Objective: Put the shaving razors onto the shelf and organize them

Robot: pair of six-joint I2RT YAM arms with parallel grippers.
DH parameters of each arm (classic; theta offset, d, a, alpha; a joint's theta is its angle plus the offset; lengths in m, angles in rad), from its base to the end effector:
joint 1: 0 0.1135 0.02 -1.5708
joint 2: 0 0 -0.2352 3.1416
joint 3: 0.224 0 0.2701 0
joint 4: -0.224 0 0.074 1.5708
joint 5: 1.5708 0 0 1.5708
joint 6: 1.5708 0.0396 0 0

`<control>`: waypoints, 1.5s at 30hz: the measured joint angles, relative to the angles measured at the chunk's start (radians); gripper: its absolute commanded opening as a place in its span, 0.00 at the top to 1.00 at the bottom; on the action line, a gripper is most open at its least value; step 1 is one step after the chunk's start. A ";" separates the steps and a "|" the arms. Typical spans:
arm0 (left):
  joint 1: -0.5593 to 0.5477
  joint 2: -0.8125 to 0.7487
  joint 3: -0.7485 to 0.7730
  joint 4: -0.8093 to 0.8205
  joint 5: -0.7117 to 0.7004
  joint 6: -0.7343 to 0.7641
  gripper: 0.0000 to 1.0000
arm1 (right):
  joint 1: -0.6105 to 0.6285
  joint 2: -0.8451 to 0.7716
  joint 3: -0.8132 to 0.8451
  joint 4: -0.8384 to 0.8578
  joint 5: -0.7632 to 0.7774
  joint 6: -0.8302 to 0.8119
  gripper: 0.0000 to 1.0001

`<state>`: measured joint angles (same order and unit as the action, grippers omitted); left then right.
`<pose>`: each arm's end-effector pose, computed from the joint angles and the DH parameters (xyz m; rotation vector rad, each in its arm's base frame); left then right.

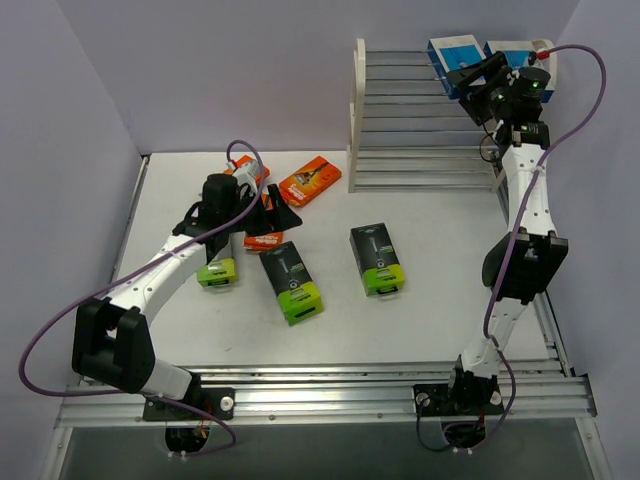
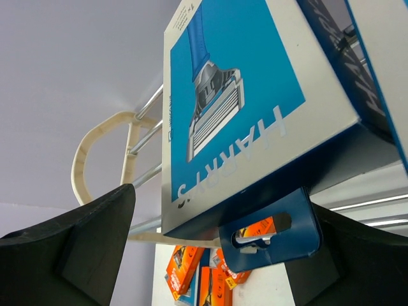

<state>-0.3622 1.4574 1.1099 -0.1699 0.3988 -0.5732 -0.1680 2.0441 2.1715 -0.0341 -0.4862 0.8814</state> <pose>0.3288 -0.1410 0.2593 0.0252 2.1965 -0.9655 0.4855 -0.0636 0.4260 0.3994 1.5082 0.9270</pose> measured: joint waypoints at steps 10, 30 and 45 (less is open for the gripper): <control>0.002 0.010 0.002 0.000 0.008 -0.001 0.06 | 0.011 0.073 0.069 0.000 -0.006 0.014 0.18; 0.005 0.015 0.002 0.000 0.026 -0.010 0.06 | 0.020 0.005 -0.046 0.023 -0.020 -0.048 0.07; 0.011 0.015 0.003 -0.001 0.025 -0.002 0.06 | 0.017 -0.199 -0.251 -0.016 -0.046 -0.130 0.06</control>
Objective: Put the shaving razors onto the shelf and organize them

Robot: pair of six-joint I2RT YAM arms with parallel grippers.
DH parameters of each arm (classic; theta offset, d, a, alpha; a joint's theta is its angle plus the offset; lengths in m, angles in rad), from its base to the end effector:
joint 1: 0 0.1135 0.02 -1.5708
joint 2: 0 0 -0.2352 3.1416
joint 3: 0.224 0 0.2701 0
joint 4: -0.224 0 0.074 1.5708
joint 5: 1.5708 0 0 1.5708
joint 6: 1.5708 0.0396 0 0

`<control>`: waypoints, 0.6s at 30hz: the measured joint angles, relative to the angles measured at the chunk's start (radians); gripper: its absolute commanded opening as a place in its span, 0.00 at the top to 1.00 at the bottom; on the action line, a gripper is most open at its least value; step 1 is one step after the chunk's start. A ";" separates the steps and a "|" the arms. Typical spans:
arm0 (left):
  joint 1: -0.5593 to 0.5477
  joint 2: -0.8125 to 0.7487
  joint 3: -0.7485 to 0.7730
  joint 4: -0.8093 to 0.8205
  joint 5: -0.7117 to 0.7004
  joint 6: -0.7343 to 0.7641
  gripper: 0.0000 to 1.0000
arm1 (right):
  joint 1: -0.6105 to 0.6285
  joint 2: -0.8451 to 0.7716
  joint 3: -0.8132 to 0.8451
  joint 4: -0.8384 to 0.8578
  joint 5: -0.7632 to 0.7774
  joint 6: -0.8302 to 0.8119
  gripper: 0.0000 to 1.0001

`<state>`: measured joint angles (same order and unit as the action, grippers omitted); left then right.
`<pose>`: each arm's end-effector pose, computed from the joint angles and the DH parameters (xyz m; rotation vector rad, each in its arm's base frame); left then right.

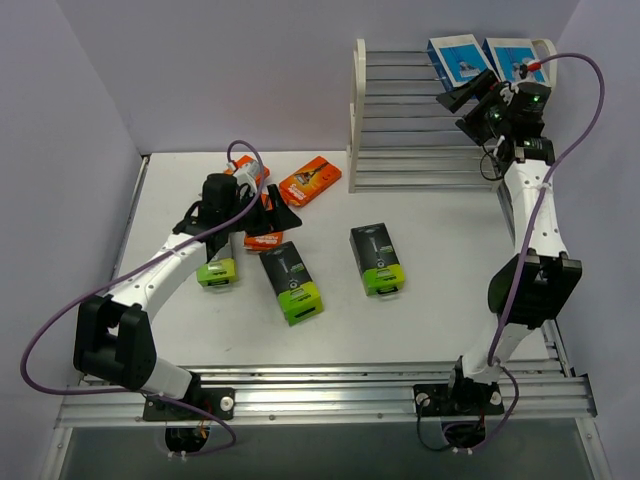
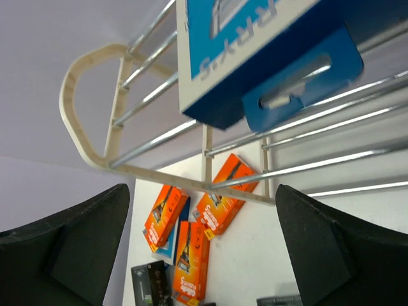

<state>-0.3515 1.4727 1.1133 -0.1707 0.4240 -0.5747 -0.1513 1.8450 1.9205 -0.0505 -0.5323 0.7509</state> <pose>0.3320 -0.1391 0.2554 0.0246 2.2101 -0.9840 0.4477 -0.0479 0.4223 0.2873 1.5920 0.8776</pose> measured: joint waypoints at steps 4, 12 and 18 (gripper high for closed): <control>0.000 0.000 0.000 -0.006 -0.001 0.008 0.06 | -0.006 -0.073 -0.066 -0.057 0.000 -0.041 0.09; 0.000 0.000 0.002 -0.014 -0.002 0.011 0.06 | -0.012 -0.168 -0.050 -0.082 -0.023 -0.080 0.13; 0.000 -0.001 0.011 -0.031 -0.018 0.018 0.06 | -0.012 -0.227 -0.032 0.019 -0.016 -0.086 0.12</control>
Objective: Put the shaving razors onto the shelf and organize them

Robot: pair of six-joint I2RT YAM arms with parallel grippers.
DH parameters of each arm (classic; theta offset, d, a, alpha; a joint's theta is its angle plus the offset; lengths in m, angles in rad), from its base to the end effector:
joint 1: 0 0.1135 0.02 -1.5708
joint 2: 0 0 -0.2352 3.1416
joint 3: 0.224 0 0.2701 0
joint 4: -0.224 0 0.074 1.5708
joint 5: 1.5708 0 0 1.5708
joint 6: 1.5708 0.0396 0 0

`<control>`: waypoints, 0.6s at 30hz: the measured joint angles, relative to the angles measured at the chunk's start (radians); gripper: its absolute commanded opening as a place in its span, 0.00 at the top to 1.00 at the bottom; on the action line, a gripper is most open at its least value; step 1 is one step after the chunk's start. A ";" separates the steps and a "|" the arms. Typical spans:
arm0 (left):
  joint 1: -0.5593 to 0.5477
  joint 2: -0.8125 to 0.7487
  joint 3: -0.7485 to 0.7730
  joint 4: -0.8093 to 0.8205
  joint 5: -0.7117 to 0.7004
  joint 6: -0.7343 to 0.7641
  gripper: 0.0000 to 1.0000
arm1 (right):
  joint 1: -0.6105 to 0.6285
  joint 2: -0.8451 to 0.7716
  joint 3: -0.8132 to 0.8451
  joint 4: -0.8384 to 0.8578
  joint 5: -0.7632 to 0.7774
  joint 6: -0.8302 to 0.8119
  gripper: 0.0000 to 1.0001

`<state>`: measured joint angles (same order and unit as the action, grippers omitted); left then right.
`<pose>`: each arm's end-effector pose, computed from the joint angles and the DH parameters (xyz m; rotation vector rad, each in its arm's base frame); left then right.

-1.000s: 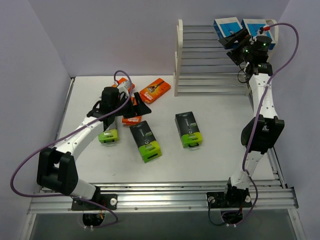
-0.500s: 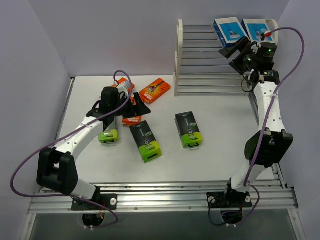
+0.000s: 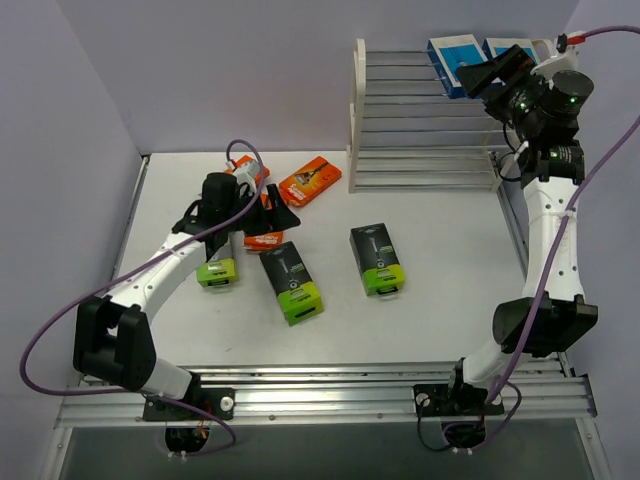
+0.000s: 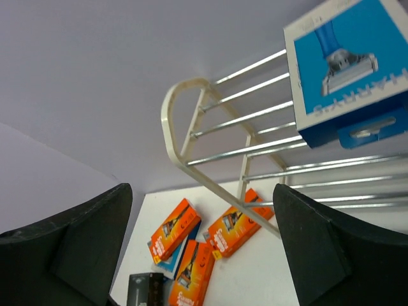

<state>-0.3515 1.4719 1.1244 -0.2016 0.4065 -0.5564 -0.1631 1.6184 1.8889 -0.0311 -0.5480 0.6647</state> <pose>0.3316 -0.1383 0.2567 0.0279 2.2243 -0.9524 0.3721 -0.0403 0.5022 0.0990 1.4076 0.7816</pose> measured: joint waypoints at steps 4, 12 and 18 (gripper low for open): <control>0.000 -0.017 0.006 -0.006 -0.023 0.018 0.06 | 0.000 -0.026 0.008 0.071 0.026 -0.004 0.13; -0.005 -0.080 0.016 -0.005 -0.047 0.047 0.06 | 0.000 -0.057 -0.024 0.158 0.069 -0.020 0.20; -0.081 -0.060 0.150 -0.064 -0.106 0.079 0.06 | 0.010 -0.073 -0.055 0.163 0.077 -0.056 0.23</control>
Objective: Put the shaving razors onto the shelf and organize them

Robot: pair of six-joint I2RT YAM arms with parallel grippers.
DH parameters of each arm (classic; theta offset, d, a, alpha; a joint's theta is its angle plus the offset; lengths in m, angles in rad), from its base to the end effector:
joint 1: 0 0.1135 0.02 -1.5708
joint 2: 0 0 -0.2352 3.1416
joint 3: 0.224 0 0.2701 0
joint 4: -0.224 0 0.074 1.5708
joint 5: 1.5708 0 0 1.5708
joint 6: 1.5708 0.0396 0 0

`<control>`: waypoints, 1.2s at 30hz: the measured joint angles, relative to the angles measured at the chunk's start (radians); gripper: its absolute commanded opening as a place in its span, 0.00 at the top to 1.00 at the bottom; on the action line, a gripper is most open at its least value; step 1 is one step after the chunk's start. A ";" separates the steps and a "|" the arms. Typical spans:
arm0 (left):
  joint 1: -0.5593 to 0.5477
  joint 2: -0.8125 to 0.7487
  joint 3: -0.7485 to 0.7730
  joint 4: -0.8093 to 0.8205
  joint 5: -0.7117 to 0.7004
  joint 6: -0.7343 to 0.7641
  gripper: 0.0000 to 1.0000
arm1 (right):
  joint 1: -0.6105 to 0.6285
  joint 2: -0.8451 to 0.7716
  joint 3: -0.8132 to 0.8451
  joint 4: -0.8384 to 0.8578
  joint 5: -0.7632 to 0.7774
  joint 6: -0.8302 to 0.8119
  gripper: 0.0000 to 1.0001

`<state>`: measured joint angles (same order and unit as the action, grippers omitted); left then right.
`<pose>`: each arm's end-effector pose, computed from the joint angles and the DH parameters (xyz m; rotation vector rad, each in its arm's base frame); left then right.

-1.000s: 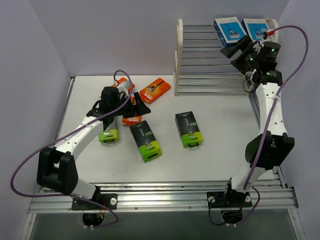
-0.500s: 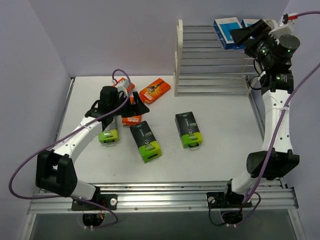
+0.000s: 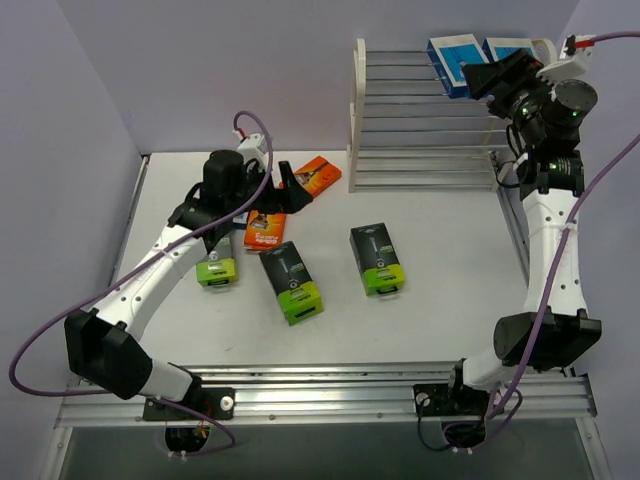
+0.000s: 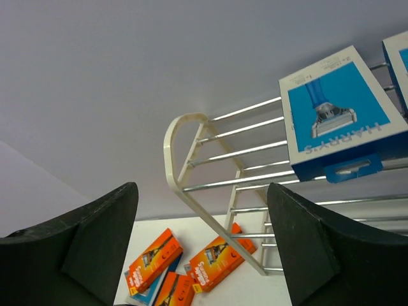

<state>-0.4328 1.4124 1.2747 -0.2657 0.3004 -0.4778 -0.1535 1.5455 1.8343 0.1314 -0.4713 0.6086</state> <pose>0.3172 -0.1595 0.3251 0.1591 2.0584 -0.8759 0.3478 -0.0356 0.5257 0.0324 1.2250 0.6686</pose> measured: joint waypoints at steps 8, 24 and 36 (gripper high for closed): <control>-0.107 0.196 0.528 -0.080 -0.067 0.005 0.00 | 0.148 -0.216 -0.330 -0.027 0.057 -0.103 0.30; -0.185 0.881 1.467 -0.134 -0.082 -0.237 0.33 | 0.234 -0.708 -0.991 -0.026 0.081 -0.109 0.50; -0.217 1.033 1.524 0.058 -0.156 -0.356 0.35 | 0.300 -0.746 -1.075 -0.063 0.079 -0.122 0.50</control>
<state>-0.6495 2.4451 2.7983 -0.2077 0.1440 -0.8337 0.1463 0.7998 0.7589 0.0689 -0.3927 0.4862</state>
